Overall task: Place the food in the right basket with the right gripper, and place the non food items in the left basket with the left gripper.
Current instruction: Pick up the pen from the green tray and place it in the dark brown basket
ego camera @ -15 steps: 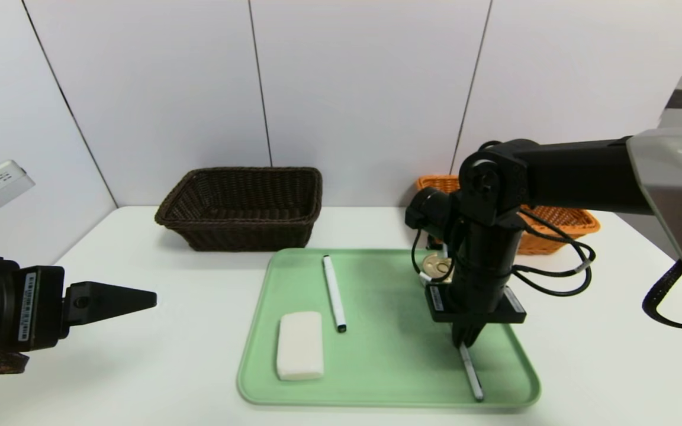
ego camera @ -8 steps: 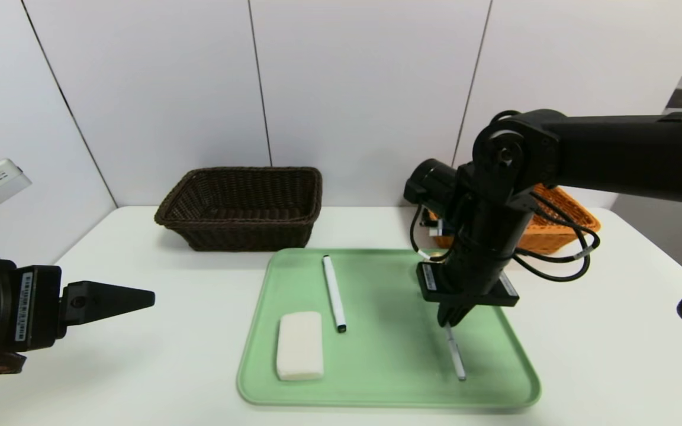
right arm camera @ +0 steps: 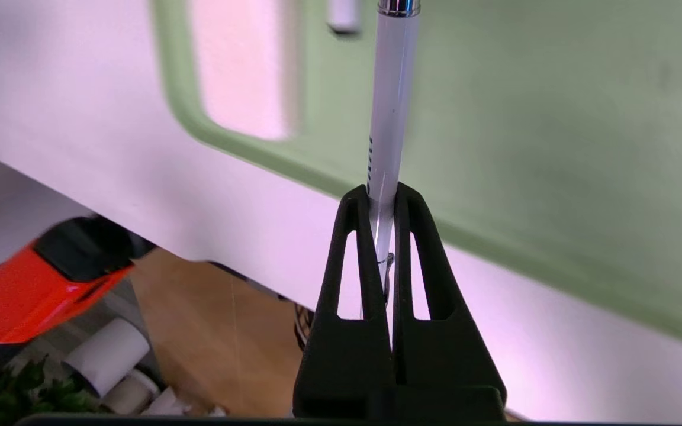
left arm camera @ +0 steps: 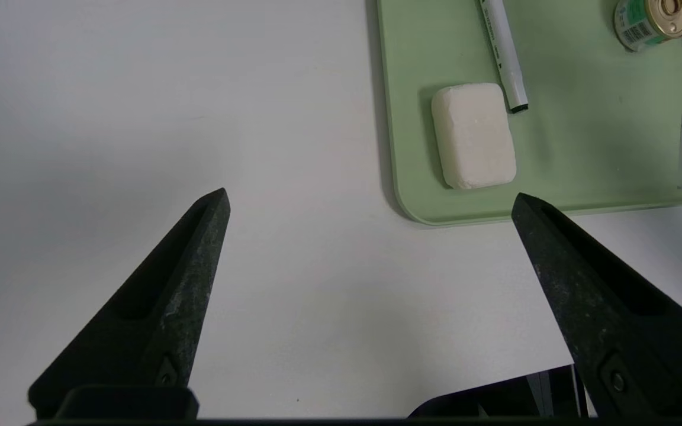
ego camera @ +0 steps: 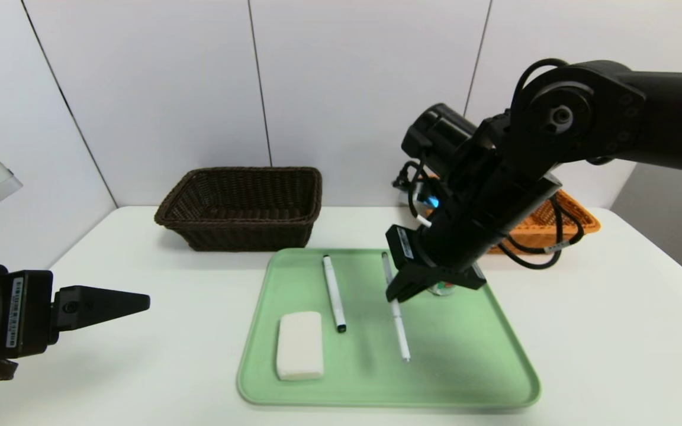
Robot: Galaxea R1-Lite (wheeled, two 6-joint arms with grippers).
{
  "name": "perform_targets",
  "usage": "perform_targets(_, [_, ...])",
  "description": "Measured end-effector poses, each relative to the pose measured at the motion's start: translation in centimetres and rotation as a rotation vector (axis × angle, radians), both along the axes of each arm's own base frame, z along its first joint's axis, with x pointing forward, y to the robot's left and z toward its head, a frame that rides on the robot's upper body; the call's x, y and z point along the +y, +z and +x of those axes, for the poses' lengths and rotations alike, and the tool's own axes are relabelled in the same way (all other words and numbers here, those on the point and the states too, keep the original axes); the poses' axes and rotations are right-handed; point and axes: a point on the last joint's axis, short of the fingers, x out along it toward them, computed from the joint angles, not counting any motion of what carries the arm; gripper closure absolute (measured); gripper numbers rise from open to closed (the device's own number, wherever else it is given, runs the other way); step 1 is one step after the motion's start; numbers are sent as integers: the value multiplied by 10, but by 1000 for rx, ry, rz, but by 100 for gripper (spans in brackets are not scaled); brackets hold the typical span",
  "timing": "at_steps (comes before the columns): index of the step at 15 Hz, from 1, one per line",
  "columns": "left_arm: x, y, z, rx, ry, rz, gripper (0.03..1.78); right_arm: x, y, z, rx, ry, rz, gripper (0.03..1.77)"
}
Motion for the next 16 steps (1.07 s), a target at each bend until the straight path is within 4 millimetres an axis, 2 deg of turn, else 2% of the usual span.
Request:
perform_targets(4, [0,-1,0,2,0,3,12,25,34,10,-339,13,237,172])
perform_targets(8, [-1,0,2,-5,4,2,12,59,47,29,-662,-39,403,172])
perform_targets(12, [-2,-1,4,1,4,6,12,87,40,54,-892,-70,548,172])
perform_targets(16, [-2,-2,4,5,3,7,12,109,4,85,-1139,-94,557,172])
